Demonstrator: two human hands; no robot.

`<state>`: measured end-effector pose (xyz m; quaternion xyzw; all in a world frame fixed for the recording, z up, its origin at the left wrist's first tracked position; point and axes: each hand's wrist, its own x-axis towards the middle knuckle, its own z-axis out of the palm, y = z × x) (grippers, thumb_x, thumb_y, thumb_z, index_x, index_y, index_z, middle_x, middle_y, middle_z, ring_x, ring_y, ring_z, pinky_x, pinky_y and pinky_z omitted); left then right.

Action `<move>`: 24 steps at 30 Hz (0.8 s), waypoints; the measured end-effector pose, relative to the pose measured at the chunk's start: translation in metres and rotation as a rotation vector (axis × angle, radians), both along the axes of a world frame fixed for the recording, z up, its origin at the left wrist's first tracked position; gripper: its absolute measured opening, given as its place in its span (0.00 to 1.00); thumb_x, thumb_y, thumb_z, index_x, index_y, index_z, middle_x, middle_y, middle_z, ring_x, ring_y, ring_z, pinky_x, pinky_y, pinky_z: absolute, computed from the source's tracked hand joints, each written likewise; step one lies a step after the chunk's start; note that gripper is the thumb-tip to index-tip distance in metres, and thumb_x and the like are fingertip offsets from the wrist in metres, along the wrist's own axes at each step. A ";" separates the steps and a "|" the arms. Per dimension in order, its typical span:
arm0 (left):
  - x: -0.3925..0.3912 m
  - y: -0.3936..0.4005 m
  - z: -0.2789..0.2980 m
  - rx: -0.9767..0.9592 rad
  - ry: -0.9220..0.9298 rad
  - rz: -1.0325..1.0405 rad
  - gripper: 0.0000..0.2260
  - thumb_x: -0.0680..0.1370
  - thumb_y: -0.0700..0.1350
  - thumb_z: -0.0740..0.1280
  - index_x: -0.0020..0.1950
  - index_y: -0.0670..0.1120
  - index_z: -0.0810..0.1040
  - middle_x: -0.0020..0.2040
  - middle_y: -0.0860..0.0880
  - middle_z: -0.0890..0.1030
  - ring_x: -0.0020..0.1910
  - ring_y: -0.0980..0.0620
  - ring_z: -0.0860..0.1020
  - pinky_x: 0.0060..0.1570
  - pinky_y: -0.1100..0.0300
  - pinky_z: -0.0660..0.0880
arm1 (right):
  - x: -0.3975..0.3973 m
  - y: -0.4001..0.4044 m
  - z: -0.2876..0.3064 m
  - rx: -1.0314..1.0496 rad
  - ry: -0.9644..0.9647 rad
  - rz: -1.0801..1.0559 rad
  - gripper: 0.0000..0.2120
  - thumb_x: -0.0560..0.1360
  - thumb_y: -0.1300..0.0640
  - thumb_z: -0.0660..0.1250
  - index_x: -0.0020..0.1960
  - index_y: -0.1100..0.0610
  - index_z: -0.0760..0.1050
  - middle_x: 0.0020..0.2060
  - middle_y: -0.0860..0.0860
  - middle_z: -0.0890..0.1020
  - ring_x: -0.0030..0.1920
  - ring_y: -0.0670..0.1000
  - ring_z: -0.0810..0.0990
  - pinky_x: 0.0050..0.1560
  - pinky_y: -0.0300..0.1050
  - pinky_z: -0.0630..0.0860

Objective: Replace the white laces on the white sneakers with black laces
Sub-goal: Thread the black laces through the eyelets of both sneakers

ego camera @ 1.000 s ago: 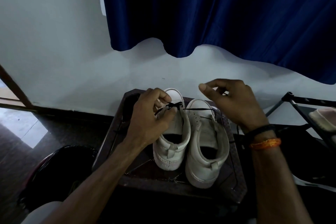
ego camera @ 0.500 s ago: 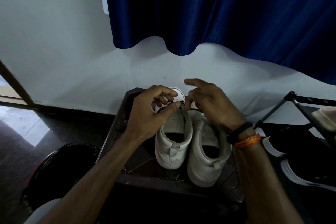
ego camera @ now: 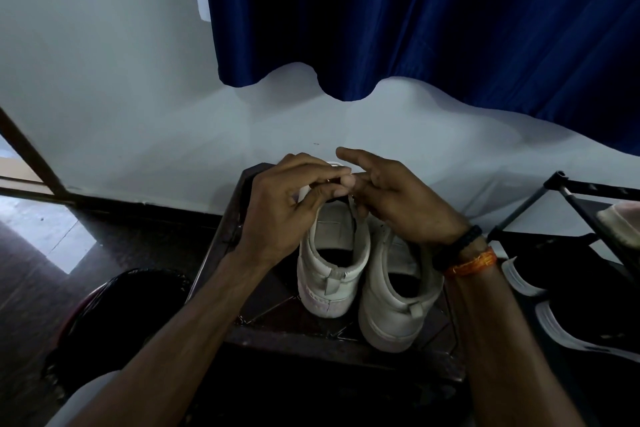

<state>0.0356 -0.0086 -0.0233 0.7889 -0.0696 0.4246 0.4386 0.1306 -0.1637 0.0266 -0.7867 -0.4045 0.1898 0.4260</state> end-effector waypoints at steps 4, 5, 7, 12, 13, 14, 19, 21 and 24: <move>0.000 0.002 0.001 0.029 0.013 0.014 0.06 0.75 0.37 0.75 0.51 0.42 0.86 0.46 0.51 0.83 0.47 0.50 0.80 0.48 0.57 0.77 | -0.002 0.001 0.002 0.046 0.099 0.025 0.24 0.83 0.58 0.61 0.78 0.61 0.63 0.31 0.37 0.80 0.30 0.38 0.75 0.33 0.29 0.69; 0.000 0.002 0.001 0.054 0.015 0.024 0.05 0.75 0.37 0.75 0.51 0.42 0.85 0.46 0.50 0.83 0.47 0.49 0.80 0.47 0.56 0.76 | -0.002 0.001 0.003 0.049 0.111 0.031 0.24 0.83 0.59 0.60 0.78 0.62 0.62 0.29 0.36 0.80 0.29 0.37 0.75 0.33 0.29 0.69; -0.001 0.002 0.002 0.112 0.024 0.040 0.04 0.76 0.37 0.74 0.50 0.41 0.84 0.46 0.51 0.81 0.46 0.49 0.78 0.47 0.59 0.75 | -0.003 0.000 0.004 0.051 0.131 0.036 0.24 0.84 0.59 0.60 0.78 0.62 0.61 0.27 0.36 0.79 0.27 0.38 0.73 0.31 0.29 0.68; 0.001 -0.003 0.001 0.259 0.058 0.131 0.02 0.77 0.36 0.70 0.49 0.40 0.80 0.46 0.49 0.77 0.46 0.51 0.73 0.46 0.64 0.69 | -0.001 0.000 0.004 0.046 0.067 0.000 0.22 0.83 0.56 0.62 0.76 0.59 0.67 0.31 0.34 0.79 0.31 0.34 0.77 0.36 0.29 0.70; 0.001 -0.003 0.000 0.232 0.066 0.142 0.01 0.78 0.36 0.70 0.49 0.40 0.79 0.47 0.49 0.77 0.46 0.51 0.73 0.46 0.64 0.69 | 0.000 -0.002 0.006 0.041 -0.002 -0.001 0.20 0.82 0.55 0.64 0.73 0.57 0.72 0.35 0.35 0.81 0.35 0.33 0.79 0.41 0.31 0.72; 0.001 -0.002 0.000 0.193 0.077 0.148 0.01 0.78 0.36 0.69 0.49 0.40 0.79 0.47 0.51 0.76 0.47 0.50 0.73 0.46 0.64 0.69 | 0.001 -0.003 0.008 0.038 -0.078 -0.003 0.18 0.81 0.54 0.66 0.69 0.56 0.77 0.40 0.37 0.84 0.39 0.35 0.81 0.44 0.32 0.73; 0.003 -0.003 0.001 0.030 0.122 0.117 0.02 0.80 0.38 0.69 0.48 0.41 0.78 0.46 0.50 0.77 0.44 0.50 0.76 0.45 0.63 0.72 | -0.001 -0.005 0.008 0.070 -0.363 -0.094 0.08 0.78 0.56 0.72 0.55 0.52 0.86 0.43 0.44 0.87 0.44 0.37 0.84 0.48 0.28 0.75; 0.004 -0.002 0.002 0.002 0.132 0.094 0.02 0.80 0.38 0.69 0.47 0.41 0.78 0.45 0.50 0.78 0.43 0.50 0.77 0.44 0.63 0.74 | -0.002 -0.004 0.007 0.079 -0.447 -0.145 0.07 0.76 0.54 0.74 0.54 0.50 0.86 0.44 0.43 0.87 0.43 0.38 0.83 0.47 0.27 0.74; 0.004 -0.001 0.002 -0.016 0.157 0.074 0.01 0.79 0.37 0.69 0.47 0.41 0.79 0.45 0.49 0.79 0.43 0.50 0.78 0.43 0.62 0.75 | -0.001 -0.003 0.006 0.081 -0.596 -0.166 0.07 0.75 0.52 0.74 0.52 0.49 0.87 0.43 0.43 0.86 0.40 0.39 0.80 0.43 0.25 0.70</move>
